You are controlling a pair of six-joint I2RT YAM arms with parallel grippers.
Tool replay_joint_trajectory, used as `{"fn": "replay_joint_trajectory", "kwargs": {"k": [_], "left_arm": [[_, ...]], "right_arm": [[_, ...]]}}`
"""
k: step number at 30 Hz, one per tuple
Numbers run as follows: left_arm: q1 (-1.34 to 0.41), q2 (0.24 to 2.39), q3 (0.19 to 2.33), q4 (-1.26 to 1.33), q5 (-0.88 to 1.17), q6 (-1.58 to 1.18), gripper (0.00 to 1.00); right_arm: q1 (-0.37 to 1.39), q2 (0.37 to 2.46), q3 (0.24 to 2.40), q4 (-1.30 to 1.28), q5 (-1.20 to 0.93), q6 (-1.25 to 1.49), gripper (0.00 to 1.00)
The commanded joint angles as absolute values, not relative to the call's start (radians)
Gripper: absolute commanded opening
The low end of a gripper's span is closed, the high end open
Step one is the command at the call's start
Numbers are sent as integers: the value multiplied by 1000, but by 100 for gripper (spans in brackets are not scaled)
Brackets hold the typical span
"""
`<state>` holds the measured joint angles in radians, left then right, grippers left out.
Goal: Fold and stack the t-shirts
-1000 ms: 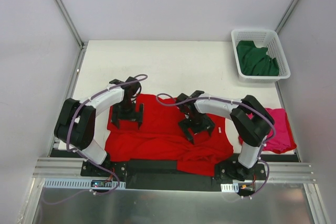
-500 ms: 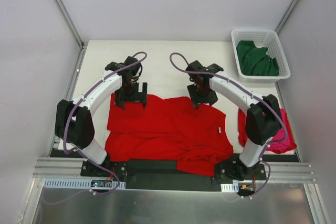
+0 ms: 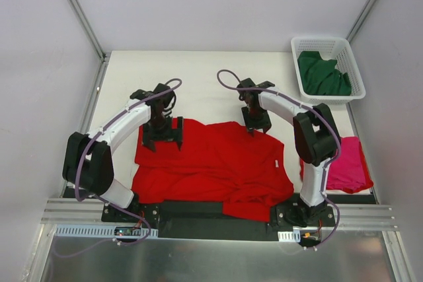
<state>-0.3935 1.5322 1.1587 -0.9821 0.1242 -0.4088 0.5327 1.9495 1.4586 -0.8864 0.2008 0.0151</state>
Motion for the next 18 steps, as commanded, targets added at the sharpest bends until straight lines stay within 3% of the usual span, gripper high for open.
{"fn": "replay_joint_trajectory", "kwargs": {"k": [1,6,11,13,18], "left_arm": [[-399,1480,1125,-983,144,-426,99],[-399,1467,1097,-976,153,-426,99],[-399,1468,1092,-973,156,-423,99],[-399,1471,1095,-974,158,-422,99],[-399,1473,1101,-973,149,-419,99]], "right_arm": [[499,1974,1473,-865,193,14,52],[451,2002,1471,-868,183,9,66],[414,2046,1470,-871,134,6,64],[411,2045,1470,-873,117,-8,57],[405,2025,1480,-902,69,-31,19]]}}
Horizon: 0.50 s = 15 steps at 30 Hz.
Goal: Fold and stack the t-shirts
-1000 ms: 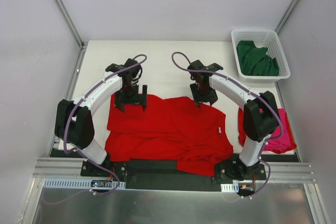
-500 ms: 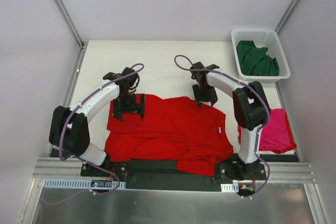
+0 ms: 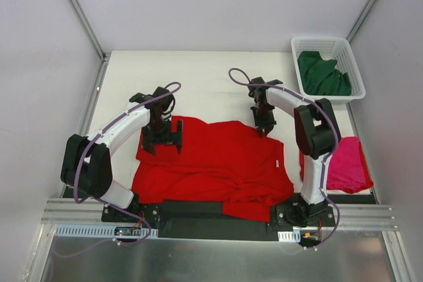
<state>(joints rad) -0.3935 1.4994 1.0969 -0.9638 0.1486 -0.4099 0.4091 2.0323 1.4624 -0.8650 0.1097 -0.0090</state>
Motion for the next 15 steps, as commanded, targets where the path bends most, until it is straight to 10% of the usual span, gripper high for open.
{"fn": "replay_joint_trajectory", "kwargs": {"k": [1,15], "left_arm": [[-399,1474,1103,-974,149,-419,99],[-399,1499,1081,-933,176,-429,99]], "right_arm": [[403,2014,1474,-908,68,-31,15],[485,1710,1528,-1094,129,-60,2]]}}
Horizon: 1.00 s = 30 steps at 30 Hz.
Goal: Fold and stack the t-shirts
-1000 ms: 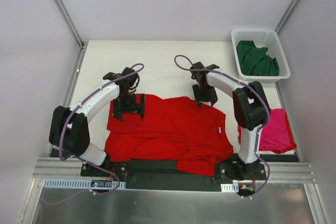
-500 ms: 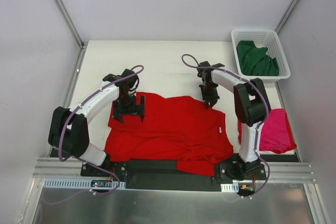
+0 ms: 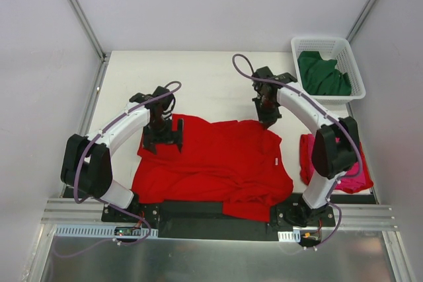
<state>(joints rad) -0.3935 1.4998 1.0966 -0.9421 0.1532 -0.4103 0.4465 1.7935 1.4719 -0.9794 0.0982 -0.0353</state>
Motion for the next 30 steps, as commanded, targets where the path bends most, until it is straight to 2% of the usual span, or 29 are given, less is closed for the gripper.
{"fn": "replay_joint_trajectory", "kwargs": {"k": [1,10,18,26,27,29,30], "left_arm": [[-399,1500,1080,-928,176,-430,99],[-399,1505,1077,-919,186,-430,99],[-399,1502,1060,-917,186,-419,99],[-399,1482,1032,-922,183,-407,99],[-399,1479,1029,-923,183,-407,99],[-399,1468,1019,-925,184,-405,99],[-399,1465,1014,-925,184,-405,99]], "right_arm": [[506,1703,1529,-1104,132,-61,1],[690,1612,1522,-1239,163,-8,1],[1015,1582,1416,-1267,54,138,1],[1175,1630,1283,-1200,-60,183,1],[1187,1637,1267,-1184,-70,178,4],[1195,1655,1241,-1144,-78,176,19],[1206,1655,1235,-1134,-71,176,36]]}}
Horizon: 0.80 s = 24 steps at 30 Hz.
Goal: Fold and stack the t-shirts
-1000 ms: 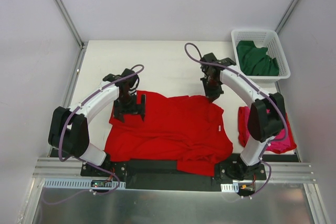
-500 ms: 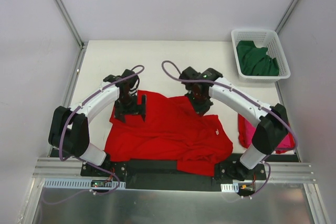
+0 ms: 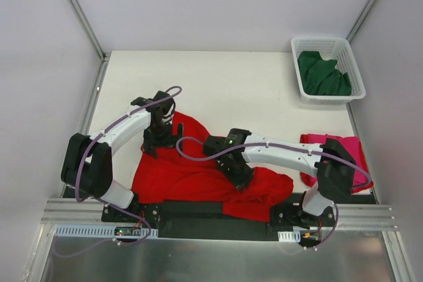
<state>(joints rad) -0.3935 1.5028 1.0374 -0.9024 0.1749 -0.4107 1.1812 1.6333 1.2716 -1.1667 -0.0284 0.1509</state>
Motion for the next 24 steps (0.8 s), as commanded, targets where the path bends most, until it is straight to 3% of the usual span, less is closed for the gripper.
{"fn": "replay_joint_trajectory", "kwargs": {"k": [1,3,6,11,18,24], "left_arm": [[-399,1456,1011,-925,186,-405,99],[-399,1447,997,-928,189,-405,99],[-399,1421,982,-931,187,-410,99],[-399,1387,947,-933,195,-426,99],[-399,1359,925,-933,204,-440,99],[-399,1351,925,-933,210,-448,99]], "right_arm": [[1209,1651,1238,-1128,-58,178,46],[1204,1622,1273,-1140,-6,192,72],[1155,1582,1314,-1152,92,209,78],[996,1569,1345,-1129,164,180,77],[793,1679,1351,-985,89,78,69],[723,1825,1388,-841,-101,54,48]]}}
